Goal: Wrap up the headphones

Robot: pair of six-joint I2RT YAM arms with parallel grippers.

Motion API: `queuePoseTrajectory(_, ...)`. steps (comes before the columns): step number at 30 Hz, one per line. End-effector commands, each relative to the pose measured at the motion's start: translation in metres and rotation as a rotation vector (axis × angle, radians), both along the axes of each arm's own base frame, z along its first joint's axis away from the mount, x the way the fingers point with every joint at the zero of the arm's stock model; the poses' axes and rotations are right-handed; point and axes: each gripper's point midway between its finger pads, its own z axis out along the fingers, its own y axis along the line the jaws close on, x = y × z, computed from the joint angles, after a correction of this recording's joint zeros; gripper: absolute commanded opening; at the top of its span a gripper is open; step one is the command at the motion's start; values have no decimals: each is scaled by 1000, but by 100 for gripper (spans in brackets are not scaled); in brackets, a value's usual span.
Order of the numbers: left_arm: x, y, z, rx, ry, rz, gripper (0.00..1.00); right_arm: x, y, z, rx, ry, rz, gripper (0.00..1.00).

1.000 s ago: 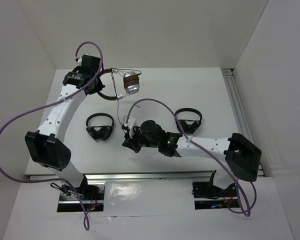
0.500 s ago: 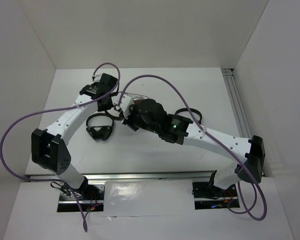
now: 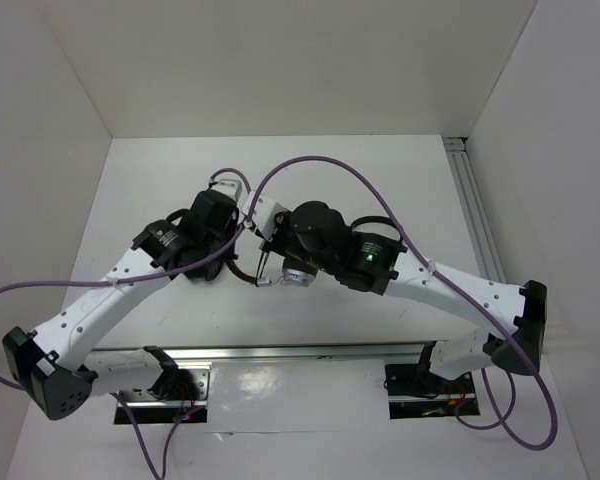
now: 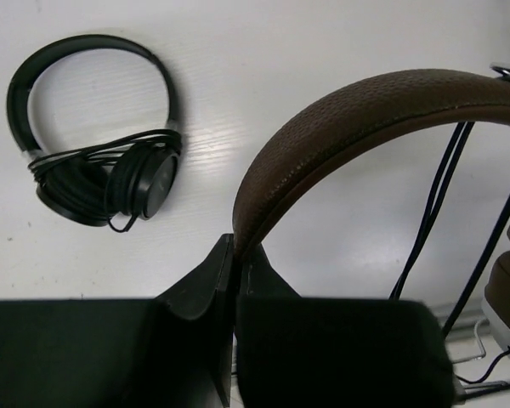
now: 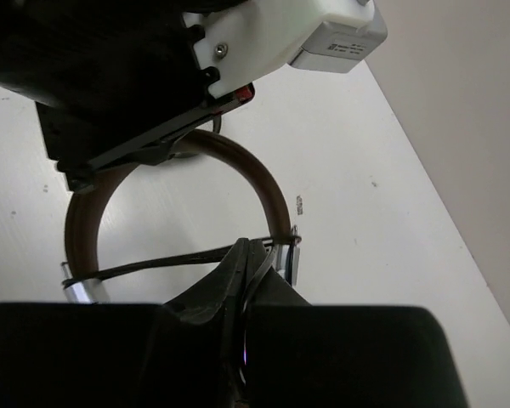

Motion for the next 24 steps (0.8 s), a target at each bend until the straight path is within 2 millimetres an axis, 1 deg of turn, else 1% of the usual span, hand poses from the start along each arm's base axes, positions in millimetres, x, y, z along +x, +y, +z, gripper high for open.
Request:
queuePoseTrajectory(1,-27,-15,10,-28,2,-215,0,18,-19,19,15,-77,-85,0)
queuePoseTrajectory(2,-30,-12,11,-17,2,-226,0,21,-20,19,17,-73,-82,0)
queuePoseTrajectory(3,-36,-15,5,0,23,-269,0,26,-23,16,20,-67,-82,0)
queuePoseTrajectory(4,-39,-16,8,-6,13,-278,0,28,-23,15,23,-62,-72,0)
queuePoseTrajectory(5,-45,-22,11,-19,5,-309,0,29,-21,18,38,-62,-58,0)
queuePoseTrajectory(6,-48,-24,8,-21,17,-325,0,31,-23,13,31,-53,-55,0)
queuePoseTrajectory(7,-49,-26,8,-27,20,-332,0,38,-28,12,38,-44,-71,0)
queuePoseTrajectory(8,-51,-28,8,-27,20,-341,0,38,-26,12,45,-32,-41,0)
queuePoseTrajectory(9,-51,-28,8,-27,20,-341,0,42,-32,10,40,-16,-36,0)
queuePoseTrajectory(10,-51,-28,8,-27,20,-341,0,43,-32,18,55,-11,-12,0)
queuePoseTrajectory(11,-50,-28,6,-22,28,-341,0,41,-28,17,57,13,35,0)
queuePoseTrajectory(12,-50,-29,3,-17,36,-341,0,50,-34,16,53,20,16,0)
queuePoseTrajectory(13,-51,-30,3,-23,40,-347,0,53,-36,16,53,20,7,0)
queuePoseTrajectory(15,-51,-30,3,-23,40,-347,0,68,-49,14,48,-8,-82,0)
queuePoseTrajectory(16,-52,-29,0,-18,48,-347,0,76,-54,14,56,-24,-116,0)
queuePoseTrajectory(17,-52,-29,2,-23,40,-347,0,78,-57,4,43,-21,-137,0)
queuePoseTrajectory(18,-53,-28,5,-36,32,-339,0,88,-66,2,42,-34,-187,0)
queuePoseTrajectory(19,-54,-30,5,-42,36,-345,0,98,-73,3,61,-50,-215,0)
queuePoseTrajectory(21,-58,-30,11,-65,21,-357,0,107,-77,0,78,-45,-232,0)
queuePoseTrajectory(22,-60,-31,15,-78,13,-364,0,112,-77,-10,64,-26,-227,0)
queuePoseTrajectory(23,-60,-31,15,-78,13,-364,0,118,-81,-19,60,2,-240,0)
queuePoseTrajectory(24,-60,-27,20,-73,-1,-353,0,120,-79,-19,62,7,-230,0)
